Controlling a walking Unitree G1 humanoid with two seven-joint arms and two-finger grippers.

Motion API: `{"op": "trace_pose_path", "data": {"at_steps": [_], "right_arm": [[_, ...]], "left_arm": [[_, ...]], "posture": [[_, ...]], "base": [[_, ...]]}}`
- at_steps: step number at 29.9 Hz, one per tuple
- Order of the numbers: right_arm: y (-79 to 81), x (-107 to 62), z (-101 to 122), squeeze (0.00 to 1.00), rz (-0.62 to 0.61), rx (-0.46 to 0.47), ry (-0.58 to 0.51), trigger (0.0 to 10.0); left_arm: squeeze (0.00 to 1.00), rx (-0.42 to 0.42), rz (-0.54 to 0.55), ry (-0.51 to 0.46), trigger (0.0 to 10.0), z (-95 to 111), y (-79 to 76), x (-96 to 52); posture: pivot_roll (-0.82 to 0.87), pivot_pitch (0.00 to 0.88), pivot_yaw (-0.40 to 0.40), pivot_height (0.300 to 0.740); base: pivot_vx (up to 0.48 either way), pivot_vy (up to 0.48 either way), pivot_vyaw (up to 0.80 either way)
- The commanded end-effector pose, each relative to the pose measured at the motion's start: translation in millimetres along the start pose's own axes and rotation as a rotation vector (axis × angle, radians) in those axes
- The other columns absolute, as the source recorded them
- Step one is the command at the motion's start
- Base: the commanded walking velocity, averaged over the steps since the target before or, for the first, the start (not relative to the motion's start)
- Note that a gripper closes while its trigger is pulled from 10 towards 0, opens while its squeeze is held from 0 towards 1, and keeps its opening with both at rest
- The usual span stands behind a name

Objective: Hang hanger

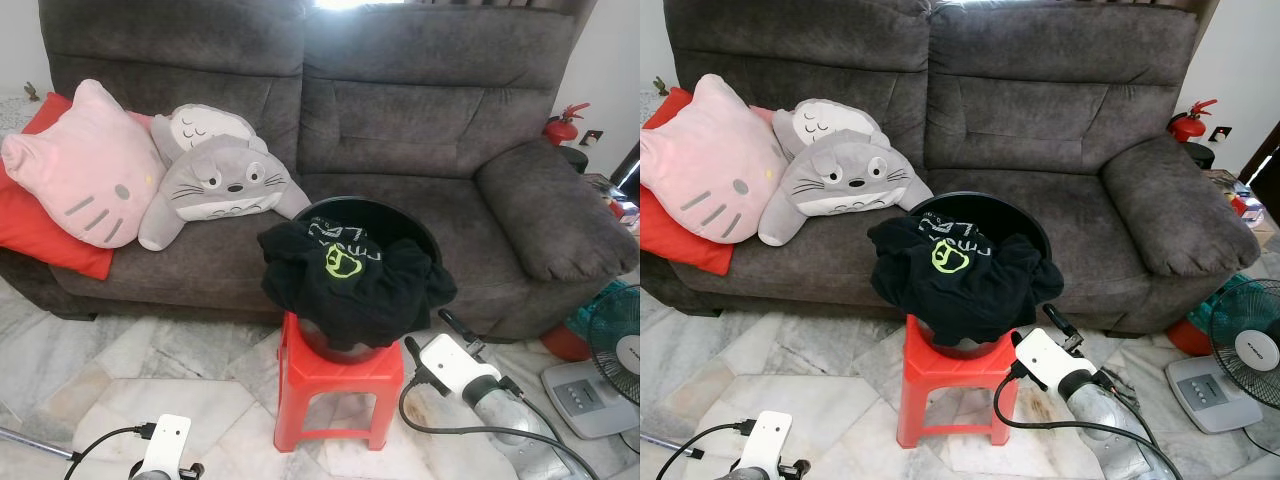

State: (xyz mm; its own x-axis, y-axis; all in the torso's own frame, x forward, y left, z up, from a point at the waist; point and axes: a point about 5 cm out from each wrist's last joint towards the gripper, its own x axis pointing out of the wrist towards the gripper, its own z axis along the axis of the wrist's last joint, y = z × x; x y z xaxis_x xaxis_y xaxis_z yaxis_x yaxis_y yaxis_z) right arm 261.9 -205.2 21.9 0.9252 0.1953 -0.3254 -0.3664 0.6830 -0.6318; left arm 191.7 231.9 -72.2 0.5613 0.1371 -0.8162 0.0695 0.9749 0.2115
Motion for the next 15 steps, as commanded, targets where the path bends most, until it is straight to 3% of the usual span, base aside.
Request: {"op": "trace_pose_path", "data": {"at_steps": [1, 15], "right_arm": [[-2.9, -0.1, -2.2, 0.0, -0.016, -0.006, 0.01, 10.0], [-9.1, 9.9, 6.6, 0.0, -0.07, -0.035, -0.02, 10.0]], "left_arm": [[0.0, 0.013, -0.013, 0.004, 10.0, 2.3, -2.5, 0.6], [0.0, 0.013, -0.013, 0.005, 10.0, 1.4, -2.2, 0.4]], "posture": [[-0.18, 0.004, -0.057, 0.74], [-0.17, 0.0, -0.056, 0.74]], "base": [[0.0, 0.0, 0.0], [0.0, 0.0, 0.0]]}}
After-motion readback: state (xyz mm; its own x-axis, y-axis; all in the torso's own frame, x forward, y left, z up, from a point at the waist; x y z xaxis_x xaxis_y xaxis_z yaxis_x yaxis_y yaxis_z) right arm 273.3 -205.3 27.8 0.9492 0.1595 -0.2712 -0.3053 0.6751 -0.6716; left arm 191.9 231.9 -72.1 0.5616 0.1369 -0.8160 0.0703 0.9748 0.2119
